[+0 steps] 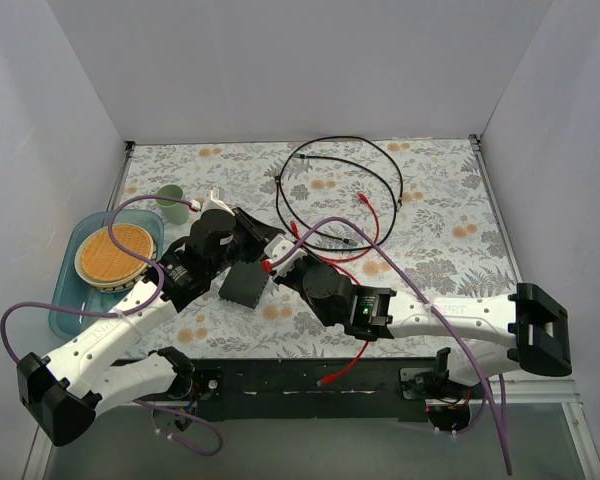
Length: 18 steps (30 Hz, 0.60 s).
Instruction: Insert the plug into the switch port
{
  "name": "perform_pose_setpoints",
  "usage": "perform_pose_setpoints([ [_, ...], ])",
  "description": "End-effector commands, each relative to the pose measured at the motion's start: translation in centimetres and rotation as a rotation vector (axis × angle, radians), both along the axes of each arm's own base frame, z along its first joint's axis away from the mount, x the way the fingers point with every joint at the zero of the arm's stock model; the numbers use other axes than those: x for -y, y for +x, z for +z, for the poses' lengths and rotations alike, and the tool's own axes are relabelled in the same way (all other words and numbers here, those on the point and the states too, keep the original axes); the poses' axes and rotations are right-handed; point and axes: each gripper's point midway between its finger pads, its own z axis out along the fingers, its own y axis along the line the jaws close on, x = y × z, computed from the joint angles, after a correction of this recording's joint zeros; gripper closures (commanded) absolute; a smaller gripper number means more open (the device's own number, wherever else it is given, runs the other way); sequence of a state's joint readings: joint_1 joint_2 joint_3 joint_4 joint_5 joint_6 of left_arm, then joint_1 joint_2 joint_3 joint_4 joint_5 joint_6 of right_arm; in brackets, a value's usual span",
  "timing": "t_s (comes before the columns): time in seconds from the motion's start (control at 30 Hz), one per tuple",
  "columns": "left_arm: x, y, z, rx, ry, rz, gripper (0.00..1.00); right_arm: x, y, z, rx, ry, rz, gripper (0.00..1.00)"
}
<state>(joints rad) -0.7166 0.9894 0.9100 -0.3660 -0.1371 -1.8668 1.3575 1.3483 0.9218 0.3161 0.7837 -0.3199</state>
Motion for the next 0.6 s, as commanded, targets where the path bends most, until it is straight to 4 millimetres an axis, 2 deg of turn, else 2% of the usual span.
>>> perform_pose_setpoints([
  [0.0,0.2,-0.2,2.2,0.034,-0.048,-0.009,1.00,0.0,0.9,2.9,0.045,0.099,-0.084,0.61],
  [0.13,0.5,-0.4,2.2,0.031,-0.056,-0.025,1.00,0.2,1.4,3.1,0.055,0.116,-0.125,0.70],
  [0.17,0.6,-0.3,2.2,0.030,-0.059,-0.028,1.00,0.3,1.4,3.2,0.058,0.121,-0.130,0.81],
  [0.27,1.0,-0.5,2.0,0.026,-0.064,-0.048,1.00,0.2,1.9,3.3,0.068,0.124,-0.147,0.94],
  [0.33,1.0,-0.6,1.9,0.024,-0.063,-0.050,1.00,0.0,2.0,3.1,0.066,0.114,-0.139,0.99],
  [0.47,0.8,-0.6,2.0,0.042,-0.065,-0.051,1.00,-0.2,1.8,3.2,0.059,0.115,-0.106,0.99],
  [0.53,0.8,-0.7,2.0,0.056,-0.060,-0.059,0.88,0.0,1.8,3.2,0.041,0.127,-0.082,0.99],
  [0.57,0.8,-0.8,2.4,0.070,-0.069,-0.062,0.78,0.2,1.8,2.9,0.028,0.123,-0.071,0.99],
])
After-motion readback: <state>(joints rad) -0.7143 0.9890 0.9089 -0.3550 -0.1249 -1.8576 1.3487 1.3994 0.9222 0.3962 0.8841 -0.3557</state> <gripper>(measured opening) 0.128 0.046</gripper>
